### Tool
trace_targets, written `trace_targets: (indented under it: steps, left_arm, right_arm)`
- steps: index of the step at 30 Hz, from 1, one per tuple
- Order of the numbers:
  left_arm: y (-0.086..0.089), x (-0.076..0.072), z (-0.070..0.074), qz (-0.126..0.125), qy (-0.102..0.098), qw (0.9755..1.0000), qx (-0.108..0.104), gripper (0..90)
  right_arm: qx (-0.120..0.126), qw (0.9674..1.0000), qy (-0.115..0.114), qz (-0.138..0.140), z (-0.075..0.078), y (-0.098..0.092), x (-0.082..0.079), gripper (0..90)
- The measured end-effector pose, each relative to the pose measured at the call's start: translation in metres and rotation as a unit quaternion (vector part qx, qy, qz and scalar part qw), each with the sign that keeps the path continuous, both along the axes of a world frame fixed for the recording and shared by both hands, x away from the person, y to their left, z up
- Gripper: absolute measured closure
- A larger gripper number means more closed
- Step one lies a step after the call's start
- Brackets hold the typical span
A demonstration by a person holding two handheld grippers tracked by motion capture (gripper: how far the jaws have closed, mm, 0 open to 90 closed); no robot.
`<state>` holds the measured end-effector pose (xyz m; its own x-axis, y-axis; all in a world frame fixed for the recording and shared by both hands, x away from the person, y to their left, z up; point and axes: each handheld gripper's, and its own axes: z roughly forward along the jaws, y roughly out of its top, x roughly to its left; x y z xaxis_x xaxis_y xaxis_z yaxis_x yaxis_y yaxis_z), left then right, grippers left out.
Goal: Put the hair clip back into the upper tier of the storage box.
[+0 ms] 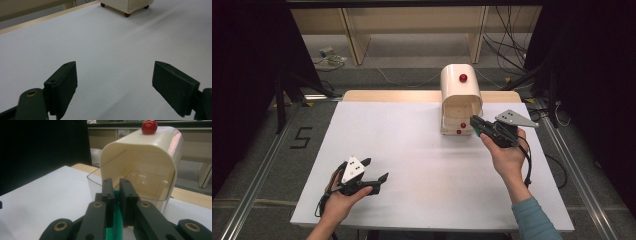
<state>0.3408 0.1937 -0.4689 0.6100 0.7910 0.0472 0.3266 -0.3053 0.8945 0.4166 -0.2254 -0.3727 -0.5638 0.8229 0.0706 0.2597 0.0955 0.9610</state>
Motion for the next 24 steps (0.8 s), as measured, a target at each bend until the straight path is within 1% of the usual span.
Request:
trace_targets:
  steps: [24]
  left_arm:
    - [-0.0001,-0.0002,0.0001,0.000,0.000,1.0000,-0.001,20.2]
  right_arm:
    - [0.000,1.0000,0.002,-0.002,0.0046,0.0026,0.0060,83.8]
